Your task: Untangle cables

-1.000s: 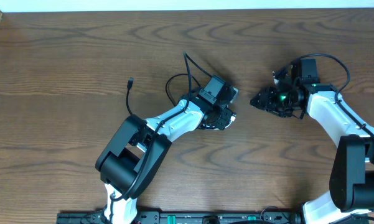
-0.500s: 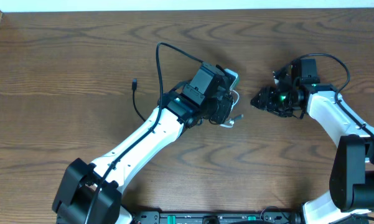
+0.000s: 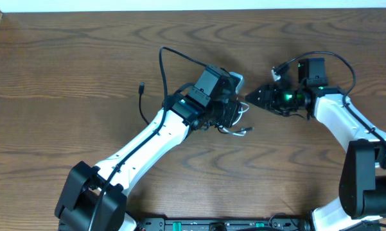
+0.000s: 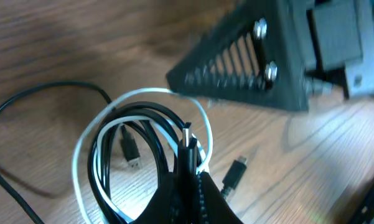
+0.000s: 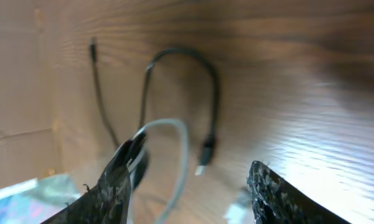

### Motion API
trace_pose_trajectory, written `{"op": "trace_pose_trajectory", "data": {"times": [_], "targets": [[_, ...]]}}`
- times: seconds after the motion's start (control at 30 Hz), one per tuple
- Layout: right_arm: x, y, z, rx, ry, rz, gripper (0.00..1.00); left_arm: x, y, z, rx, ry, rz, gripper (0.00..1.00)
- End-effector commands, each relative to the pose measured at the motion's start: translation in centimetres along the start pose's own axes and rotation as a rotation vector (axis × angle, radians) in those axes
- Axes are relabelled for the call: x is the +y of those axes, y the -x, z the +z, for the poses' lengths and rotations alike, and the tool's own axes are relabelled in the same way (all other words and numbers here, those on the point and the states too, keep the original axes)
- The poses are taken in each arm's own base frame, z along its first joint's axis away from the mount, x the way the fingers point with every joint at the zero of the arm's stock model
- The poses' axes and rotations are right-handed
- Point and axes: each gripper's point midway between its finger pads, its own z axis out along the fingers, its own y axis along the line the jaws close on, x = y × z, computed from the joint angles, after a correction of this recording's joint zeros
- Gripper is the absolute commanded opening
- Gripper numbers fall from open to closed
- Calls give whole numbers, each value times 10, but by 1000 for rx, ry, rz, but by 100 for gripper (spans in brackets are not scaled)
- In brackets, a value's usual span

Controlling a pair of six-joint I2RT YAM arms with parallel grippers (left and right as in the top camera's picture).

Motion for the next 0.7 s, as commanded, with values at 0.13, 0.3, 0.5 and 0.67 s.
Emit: {"op": "trace_pose_trajectory", "data": {"times": [0.13,0.3,0.5,0.67], "targets": [[37,-6,8,44,154,22,58,0,4,1,-12,-12,-73,8],[42,-2,12,33,168,36,56,0,4,1,-13,-12,-73,8],[45,-22,34,130,197,62,54,0,5,1,-17,-12,-72,8],[40,-38,54,204,187,131,33,9,13,0,-56,44,-67,8]]}}
